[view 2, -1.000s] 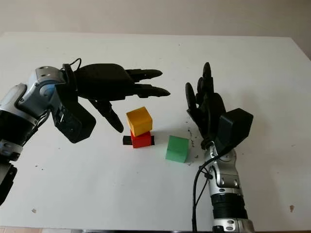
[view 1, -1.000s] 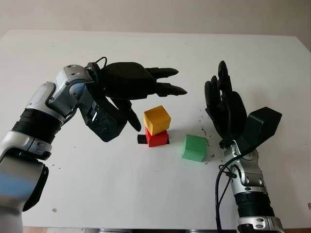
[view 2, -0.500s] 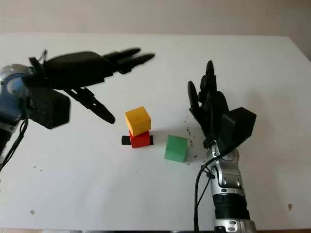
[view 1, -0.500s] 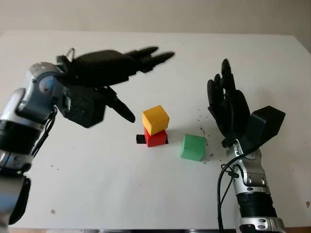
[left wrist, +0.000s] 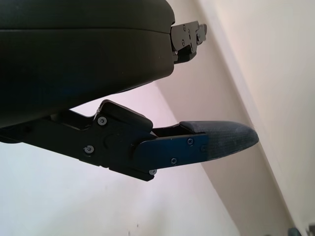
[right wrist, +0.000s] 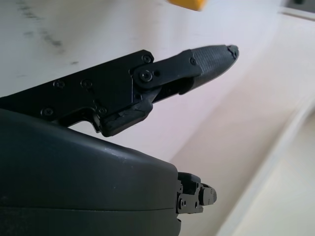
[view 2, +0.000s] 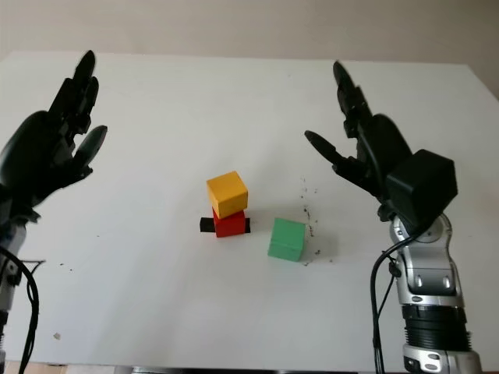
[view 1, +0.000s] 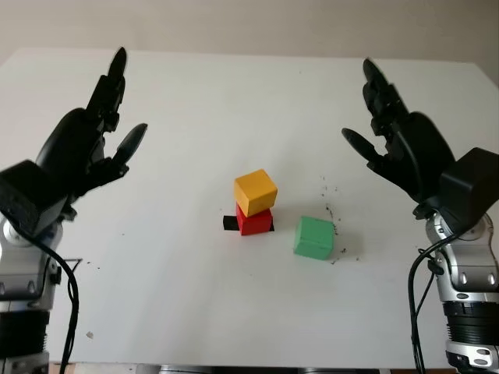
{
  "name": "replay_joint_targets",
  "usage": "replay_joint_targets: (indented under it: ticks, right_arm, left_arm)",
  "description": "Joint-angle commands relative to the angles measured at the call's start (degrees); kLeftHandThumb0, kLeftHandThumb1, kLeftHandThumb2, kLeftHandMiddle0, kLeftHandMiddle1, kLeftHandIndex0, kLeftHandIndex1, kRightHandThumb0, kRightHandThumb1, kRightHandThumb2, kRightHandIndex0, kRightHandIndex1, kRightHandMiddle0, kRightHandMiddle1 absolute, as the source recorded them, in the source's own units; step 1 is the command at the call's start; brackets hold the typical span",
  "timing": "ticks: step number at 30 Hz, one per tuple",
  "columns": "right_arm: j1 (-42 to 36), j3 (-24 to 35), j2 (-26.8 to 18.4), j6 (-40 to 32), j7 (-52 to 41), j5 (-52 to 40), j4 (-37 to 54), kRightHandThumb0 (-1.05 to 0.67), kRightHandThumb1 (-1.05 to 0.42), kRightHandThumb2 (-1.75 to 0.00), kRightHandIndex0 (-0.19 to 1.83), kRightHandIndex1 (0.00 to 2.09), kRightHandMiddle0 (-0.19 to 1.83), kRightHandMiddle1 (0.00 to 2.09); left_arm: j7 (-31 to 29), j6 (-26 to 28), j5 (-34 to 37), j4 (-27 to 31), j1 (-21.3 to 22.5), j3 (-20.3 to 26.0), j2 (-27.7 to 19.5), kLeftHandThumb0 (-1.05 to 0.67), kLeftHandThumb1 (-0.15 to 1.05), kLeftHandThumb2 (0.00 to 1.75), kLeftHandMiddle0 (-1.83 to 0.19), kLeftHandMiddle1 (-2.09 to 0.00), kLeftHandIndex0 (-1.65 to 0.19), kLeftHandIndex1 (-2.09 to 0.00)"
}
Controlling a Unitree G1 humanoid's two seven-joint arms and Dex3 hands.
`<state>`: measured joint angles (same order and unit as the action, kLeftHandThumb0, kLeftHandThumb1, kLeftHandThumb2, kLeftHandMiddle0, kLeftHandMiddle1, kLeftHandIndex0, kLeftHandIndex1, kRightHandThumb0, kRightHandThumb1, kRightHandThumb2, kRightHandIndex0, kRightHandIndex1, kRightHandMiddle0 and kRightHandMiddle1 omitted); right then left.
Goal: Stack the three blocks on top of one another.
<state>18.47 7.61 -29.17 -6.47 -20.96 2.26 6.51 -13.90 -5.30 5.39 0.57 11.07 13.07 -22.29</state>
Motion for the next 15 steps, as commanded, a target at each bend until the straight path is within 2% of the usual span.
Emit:
replay_joint_targets:
  ticks: [1, 8, 12, 15]
  right_arm:
    - [-2.24, -0.20, -3.30, -3.64, -0.97, 2.30, 6.23, -0.85, -0.91, -0.04, -0.03, 0.08, 0.08, 0.11]
    - [-8.70, -0.49, -7.95, -9.76, -3.73, 9.18, 19.61, -0.80, -0.89, -0.04, 0.01, 0.07, 0.13, 0.09]
    - [-11.46, -0.08, -8.21, -10.83, -4.25, 11.32, 24.17, -0.81, -0.85, -0.04, 0.02, 0.07, 0.18, 0.09]
    - [-14.71, -1.12, -8.31, -9.55, -2.95, 16.20, 27.61, -0.83, -0.83, -0.04, 0.02, 0.06, 0.22, 0.10]
  left_arm:
    - [2.56, 0.89, -0.71, 2.39, -3.00, -0.40, 2.43, -0.78, 1.05, 0.61, 0.19, 0.00, 0.19, 0.00]
    - [6.02, -0.18, -1.50, 3.81, -6.55, -2.28, 7.76, -0.74, 1.05, 0.65, 0.19, 0.00, 0.19, 0.00]
    - [7.74, -0.33, -2.60, 3.93, -7.04, -3.35, 9.93, -0.74, 1.05, 0.65, 0.19, 0.00, 0.19, 0.00]
    - [7.17, -1.97, -1.56, 3.38, -7.13, -3.86, 11.11, -0.74, 1.05, 0.64, 0.19, 0.00, 0.19, 0.00]
